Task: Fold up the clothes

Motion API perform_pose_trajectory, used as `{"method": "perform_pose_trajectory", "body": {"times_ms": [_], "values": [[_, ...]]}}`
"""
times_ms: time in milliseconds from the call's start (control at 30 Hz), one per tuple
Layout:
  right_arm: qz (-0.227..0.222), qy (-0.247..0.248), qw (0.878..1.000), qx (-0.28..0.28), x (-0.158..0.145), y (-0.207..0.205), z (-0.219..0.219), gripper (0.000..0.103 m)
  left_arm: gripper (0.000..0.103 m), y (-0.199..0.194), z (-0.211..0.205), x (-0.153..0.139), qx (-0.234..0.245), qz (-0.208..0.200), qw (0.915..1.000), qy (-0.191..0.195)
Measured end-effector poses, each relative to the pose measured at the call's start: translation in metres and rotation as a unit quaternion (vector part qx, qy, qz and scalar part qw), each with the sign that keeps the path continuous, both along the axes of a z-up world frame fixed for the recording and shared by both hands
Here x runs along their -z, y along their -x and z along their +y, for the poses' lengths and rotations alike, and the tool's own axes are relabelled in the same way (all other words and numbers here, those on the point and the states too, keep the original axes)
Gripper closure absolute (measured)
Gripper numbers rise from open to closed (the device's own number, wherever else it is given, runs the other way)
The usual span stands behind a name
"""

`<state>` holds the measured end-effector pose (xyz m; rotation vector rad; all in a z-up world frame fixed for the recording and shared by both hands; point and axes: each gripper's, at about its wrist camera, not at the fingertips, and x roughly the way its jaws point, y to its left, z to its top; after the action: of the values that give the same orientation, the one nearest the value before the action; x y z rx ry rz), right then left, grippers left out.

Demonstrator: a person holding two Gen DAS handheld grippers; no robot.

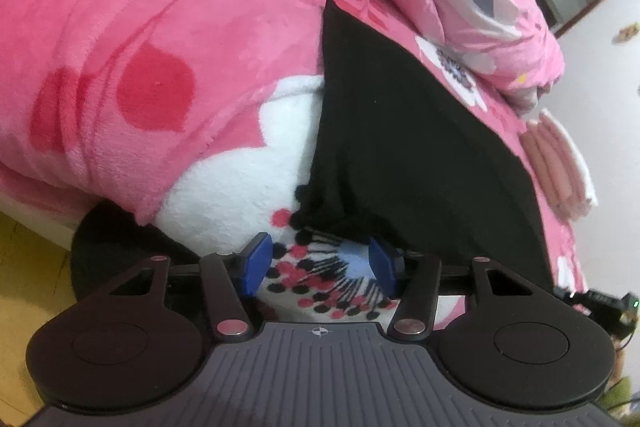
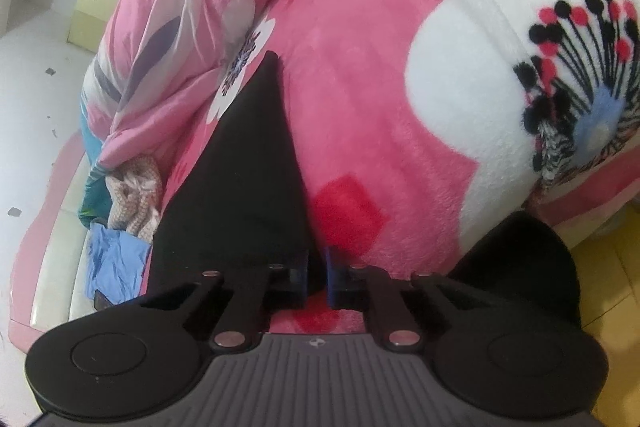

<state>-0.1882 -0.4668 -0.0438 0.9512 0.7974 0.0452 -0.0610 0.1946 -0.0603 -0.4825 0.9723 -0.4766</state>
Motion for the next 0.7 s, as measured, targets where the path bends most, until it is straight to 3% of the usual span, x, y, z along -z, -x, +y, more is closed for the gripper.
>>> {"method": "perform_pose_trajectory", "body": {"times_ms": [100, 167, 233, 333, 400, 467, 567, 633, 700], "values": [[0.0, 0.018, 1.0, -0.003, -0.004, 0.001, 0.002, 0.096, 0.05, 0.002, 0.001, -0.004, -0.018, -0.008, 0.9998, 0.007], [0.001, 0.032, 0.999, -0.006, -0.006, 0.002, 0.004, 0.097, 0.059, 0.002, 0.0, -0.006, -0.028, -0.016, 0.9994, 0.01], [-0.003, 0.055, 0.998, -0.015, -0.009, 0.001, 0.009, 0.097, 0.06, 0.002, 0.0, -0.007, -0.036, -0.021, 0.9991, 0.004], [0.015, 0.135, 0.99, -0.034, -0.014, 0.0, 0.02, 0.094, 0.057, 0.004, 0.003, -0.01, -0.048, -0.023, 0.9982, -0.028], [0.019, 0.188, 0.981, -0.039, -0.023, 0.005, 0.023, 0.085, 0.055, 0.009, 0.01, -0.019, -0.071, -0.039, 0.9951, -0.056], [0.019, 0.249, 0.968, -0.027, -0.037, 0.015, 0.026, 0.07, 0.055, 0.016, 0.012, -0.032, -0.08, -0.072, 0.9904, -0.086], [-0.033, 0.328, 0.943, -0.045, -0.062, 0.023, 0.04, 0.07, 0.055, 0.017, -0.008, -0.046, -0.038, -0.127, 0.9845, -0.116], [-0.091, 0.38, 0.915, -0.098, -0.075, 0.012, 0.067, 0.071, 0.055, 0.015, -0.031, -0.048, 0.012, -0.155, 0.9802, -0.122], [-0.143, 0.401, 0.892, -0.15, -0.078, -0.009, 0.093, 0.072, 0.055, 0.01, -0.06, -0.044, 0.066, -0.169, 0.9757, -0.123]]}}
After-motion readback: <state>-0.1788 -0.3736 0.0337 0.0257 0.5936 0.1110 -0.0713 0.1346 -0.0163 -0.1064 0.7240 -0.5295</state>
